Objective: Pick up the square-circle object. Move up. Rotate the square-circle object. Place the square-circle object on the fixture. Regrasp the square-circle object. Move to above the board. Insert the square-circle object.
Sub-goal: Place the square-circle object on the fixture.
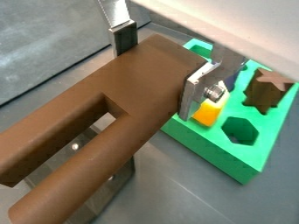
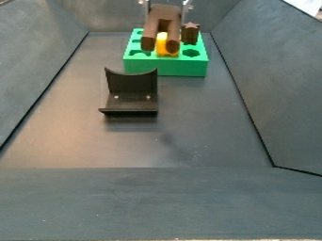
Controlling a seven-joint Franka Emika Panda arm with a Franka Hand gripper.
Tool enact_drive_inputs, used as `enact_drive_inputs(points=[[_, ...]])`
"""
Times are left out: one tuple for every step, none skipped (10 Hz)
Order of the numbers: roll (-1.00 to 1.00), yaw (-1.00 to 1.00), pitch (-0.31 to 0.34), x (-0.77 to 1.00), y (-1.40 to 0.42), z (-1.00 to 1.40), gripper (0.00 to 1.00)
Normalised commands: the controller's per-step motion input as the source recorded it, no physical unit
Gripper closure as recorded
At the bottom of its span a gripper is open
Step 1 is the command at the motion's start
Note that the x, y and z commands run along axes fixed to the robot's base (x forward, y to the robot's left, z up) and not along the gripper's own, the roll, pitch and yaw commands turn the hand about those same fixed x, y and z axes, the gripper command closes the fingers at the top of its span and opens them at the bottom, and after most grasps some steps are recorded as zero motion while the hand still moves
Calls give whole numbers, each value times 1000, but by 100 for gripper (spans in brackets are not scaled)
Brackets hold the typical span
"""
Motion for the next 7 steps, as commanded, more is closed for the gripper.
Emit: enact_drive_inputs(points=[[-62,17,131,863,-55,-4,100],[-61,19,141,741,-30,1,100],[-1000,123,64,907,303,119,100],[-1000,117,65,819,306,113,100],[-1000,96,79,690,198,48,100],[-1000,90,88,617,114,14,100],[-1000,84,96,570,89,11,100]])
